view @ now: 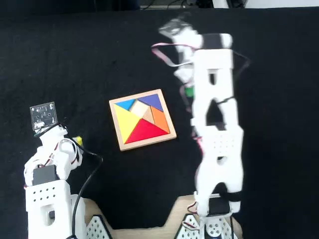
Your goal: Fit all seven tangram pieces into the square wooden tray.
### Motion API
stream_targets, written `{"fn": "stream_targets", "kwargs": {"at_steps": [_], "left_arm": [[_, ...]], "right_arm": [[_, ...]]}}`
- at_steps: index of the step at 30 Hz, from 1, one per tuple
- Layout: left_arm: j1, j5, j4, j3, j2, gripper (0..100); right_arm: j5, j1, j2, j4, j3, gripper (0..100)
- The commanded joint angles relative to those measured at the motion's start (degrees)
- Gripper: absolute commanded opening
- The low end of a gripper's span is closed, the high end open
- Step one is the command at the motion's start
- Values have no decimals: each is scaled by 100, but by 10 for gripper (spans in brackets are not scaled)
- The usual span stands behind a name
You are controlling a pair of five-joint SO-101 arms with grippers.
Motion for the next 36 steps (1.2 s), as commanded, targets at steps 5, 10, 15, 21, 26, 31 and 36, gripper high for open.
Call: {"fn": "stream_targets", "kwargs": {"at_steps": [5, 10, 15, 21, 26, 31, 36], "left_arm": [[-286, -325, -141, 207, -35, 188], [-277, -316, -149, 224, -35, 188], [-268, -316, -185, 233, -35, 188], [-268, -316, -290, 259, -35, 188], [-268, -316, -290, 259, -35, 188], [-268, -316, -290, 259, -35, 188], [-268, -316, -290, 259, -35, 188]], "right_arm": [[88, -1547, -303, -18, -4, 11], [281, -1776, 145, -536, 13, 11], [237, -2092, 576, -545, -13, 11], [237, -2268, 822, -563, -13, 11], [229, -2215, 954, -563, -22, 25], [-141, -2145, 963, -598, -22, 155], [-123, -2154, 963, -686, -22, 200]]}}
